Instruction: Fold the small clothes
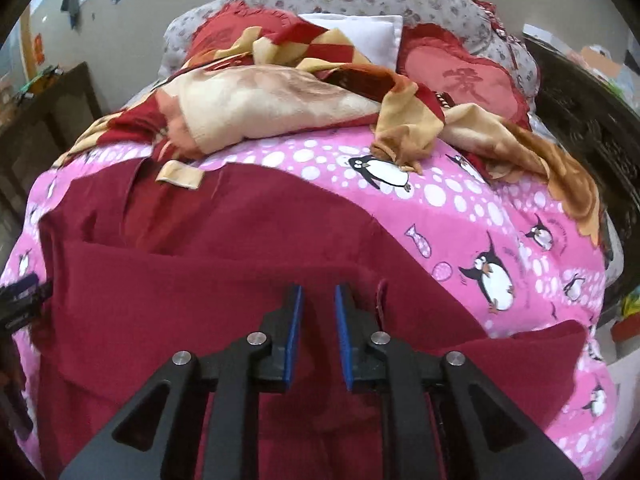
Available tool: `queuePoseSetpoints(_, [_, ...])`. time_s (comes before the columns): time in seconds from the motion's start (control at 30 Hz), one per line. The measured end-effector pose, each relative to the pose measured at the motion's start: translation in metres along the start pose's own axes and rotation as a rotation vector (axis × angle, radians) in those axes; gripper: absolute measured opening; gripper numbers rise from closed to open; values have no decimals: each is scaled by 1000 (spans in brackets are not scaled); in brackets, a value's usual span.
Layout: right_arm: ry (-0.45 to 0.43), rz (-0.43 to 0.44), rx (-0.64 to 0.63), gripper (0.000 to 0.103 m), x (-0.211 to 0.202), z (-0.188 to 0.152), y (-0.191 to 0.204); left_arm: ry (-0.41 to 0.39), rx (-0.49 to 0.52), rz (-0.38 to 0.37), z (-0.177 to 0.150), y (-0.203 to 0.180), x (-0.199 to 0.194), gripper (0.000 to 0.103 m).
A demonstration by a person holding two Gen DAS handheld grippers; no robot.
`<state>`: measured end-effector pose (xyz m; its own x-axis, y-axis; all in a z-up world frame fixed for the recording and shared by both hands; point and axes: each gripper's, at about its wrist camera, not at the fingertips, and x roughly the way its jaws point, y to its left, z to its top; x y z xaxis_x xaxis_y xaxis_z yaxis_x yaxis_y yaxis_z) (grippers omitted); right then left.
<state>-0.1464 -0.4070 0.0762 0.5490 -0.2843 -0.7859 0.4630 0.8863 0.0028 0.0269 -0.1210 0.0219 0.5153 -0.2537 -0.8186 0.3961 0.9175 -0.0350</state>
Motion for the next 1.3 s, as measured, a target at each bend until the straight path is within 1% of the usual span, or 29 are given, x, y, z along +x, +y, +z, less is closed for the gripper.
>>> queuePoseSetpoints(0.13, [12,27,-5,35,-18,-1,-4,-6,9,13,0,1,-8,87])
queuePoseSetpoints(0.2, [-7,39,13,38,-35,-8,-12,-13,10,12,-1,0,-14,87])
queuePoseSetpoints(0.27, [-25,45,24,44,-51,-20,-20,-25,16,8,-3,-1,-23,87])
queuePoseSetpoints(0.3, [-28,45,31,50,-58,-29,-25,-34,22,5,-4,-2,-28,87])
queuePoseSetpoints(0.37, [-23,46,42,53,-67,-41,-32,-43,35,0,-5,-6,-35,87])
queuePoseSetpoints(0.5, [-16,49,83,54,-82,-73,-48,-72,41,-28,-9,-12,-54,87])
queuePoseSetpoints(0.6, [-15,24,129,56,-88,-90,-62,-89,35,-54,-10,-17,-68,87])
queuePoseSetpoints(0.73, [-16,31,213,56,-90,-99,-78,-91,48,-72,-15,-25,-78,87])
queuePoseSetpoints(0.8, [-32,65,221,56,-93,-98,-75,-83,68,-72,-18,-31,-78,87])
queuePoseSetpoints(0.9, [-44,104,146,59,-93,-92,-52,-70,85,-68,-24,-38,-77,87])
queuePoseSetpoints(0.97, [-31,102,94,65,-85,-88,-35,-64,83,-76,-26,-40,-77,87])
queuePoseSetpoints(1.07, [1,85,60,65,-60,-86,-23,-63,92,-84,-28,-44,-79,87])
queuePoseSetpoints(1.1, [23,79,75,64,-50,-87,-25,-66,99,-84,-28,-45,-80,87])
queuePoseSetpoints(1.13, [37,74,101,53,-43,-88,-30,-69,109,-82,-29,-47,-82,87])
queuePoseSetpoints(1.17, [35,91,133,44,-41,-88,-37,-73,118,-79,-29,-47,-84,87])
queuePoseSetpoints(1.2, [20,130,180,40,-44,-89,-46,-76,125,-76,-30,-47,-85,87])
queuePoseSetpoints(1.23, [6,157,218,26,-49,-90,-54,-83,131,-70,-30,-46,-87,87])
queuePoseSetpoints(1.27, [-18,168,247,25,-59,-90,-64,-87,132,-66,-30,-44,-87,87])
queuePoseSetpoints(1.3, [-39,159,256,25,-67,-88,-69,-90,128,-61,-29,-42,-88,87])
